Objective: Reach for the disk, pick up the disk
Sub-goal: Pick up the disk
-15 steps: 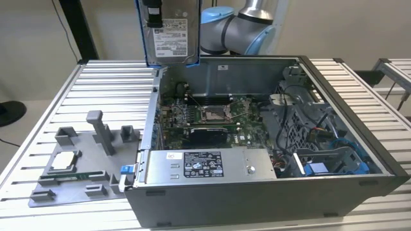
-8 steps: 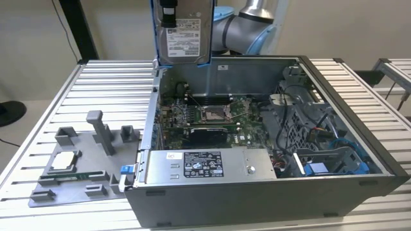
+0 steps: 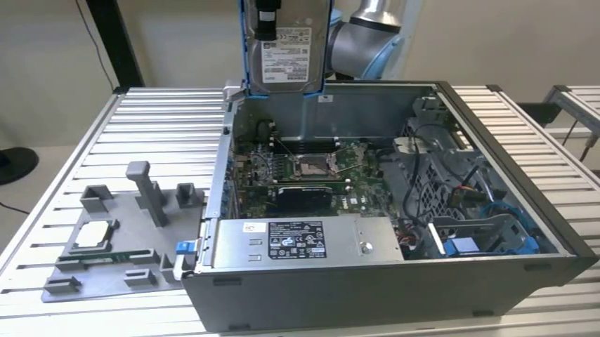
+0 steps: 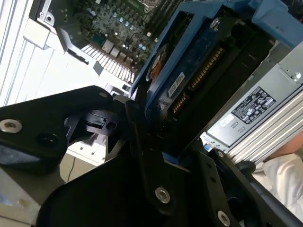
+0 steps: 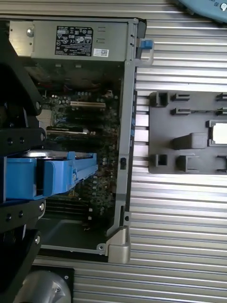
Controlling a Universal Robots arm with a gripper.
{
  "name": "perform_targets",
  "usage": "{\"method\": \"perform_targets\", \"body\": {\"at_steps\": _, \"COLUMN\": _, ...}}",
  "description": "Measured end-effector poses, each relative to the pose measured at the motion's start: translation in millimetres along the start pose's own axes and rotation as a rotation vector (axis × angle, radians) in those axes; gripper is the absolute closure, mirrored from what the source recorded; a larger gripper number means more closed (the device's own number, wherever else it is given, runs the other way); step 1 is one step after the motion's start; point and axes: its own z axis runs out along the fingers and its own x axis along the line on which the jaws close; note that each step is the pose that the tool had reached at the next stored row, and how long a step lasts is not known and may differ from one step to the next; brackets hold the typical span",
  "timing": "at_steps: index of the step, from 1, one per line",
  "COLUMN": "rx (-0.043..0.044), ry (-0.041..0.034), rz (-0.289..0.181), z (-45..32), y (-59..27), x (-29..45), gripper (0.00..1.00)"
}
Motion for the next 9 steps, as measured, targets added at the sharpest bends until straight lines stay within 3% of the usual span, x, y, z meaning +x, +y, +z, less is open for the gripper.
{"method": "perform_targets", "body": {"at_steps": 9, "rx": 0.0, "ry": 0.0, "rz": 0.0, "z": -0.6, "y": -25.1, "x": 0.9, "gripper": 1.0}}
